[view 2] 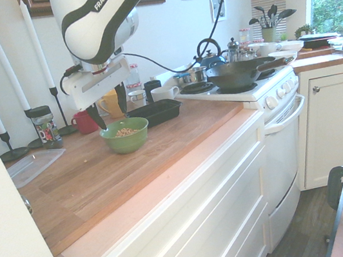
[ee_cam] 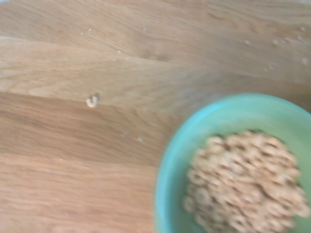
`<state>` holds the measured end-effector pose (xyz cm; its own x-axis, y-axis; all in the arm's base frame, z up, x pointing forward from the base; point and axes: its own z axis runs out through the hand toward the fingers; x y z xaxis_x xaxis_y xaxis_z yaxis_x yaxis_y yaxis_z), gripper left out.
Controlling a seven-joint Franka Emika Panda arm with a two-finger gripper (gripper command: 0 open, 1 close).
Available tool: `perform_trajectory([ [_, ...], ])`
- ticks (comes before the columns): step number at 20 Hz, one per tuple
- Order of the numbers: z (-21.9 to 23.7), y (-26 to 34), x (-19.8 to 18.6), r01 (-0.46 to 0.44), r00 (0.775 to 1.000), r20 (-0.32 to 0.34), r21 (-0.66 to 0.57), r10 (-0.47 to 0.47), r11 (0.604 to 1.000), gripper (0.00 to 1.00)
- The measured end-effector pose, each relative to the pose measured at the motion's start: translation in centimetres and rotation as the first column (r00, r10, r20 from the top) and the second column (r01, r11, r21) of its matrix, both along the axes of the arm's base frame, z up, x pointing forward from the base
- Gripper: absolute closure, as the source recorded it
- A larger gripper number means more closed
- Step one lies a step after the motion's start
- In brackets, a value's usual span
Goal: Pour the cereal into the box
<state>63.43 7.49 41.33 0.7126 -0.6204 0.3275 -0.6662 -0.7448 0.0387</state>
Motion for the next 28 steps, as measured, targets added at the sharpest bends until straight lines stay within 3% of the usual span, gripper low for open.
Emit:
perform_trajectory([
  [6,-3.1,2.4,0.9,-0.030,0.998,-0.056,-0.029,0.029,0.999,0.00],
  [14,-7.7,1.2,1.4,-0.025,0.993,-0.119,-0.066,0.017,0.997,0.00],
  [15,-8.2,0.9,1.5,-0.022,0.993,-0.121,-0.068,0.014,0.997,1.00],
  [28,-9.4,0.0,2.0,-0.019,0.994,-0.112,-0.074,0.011,0.997,1.00],
])
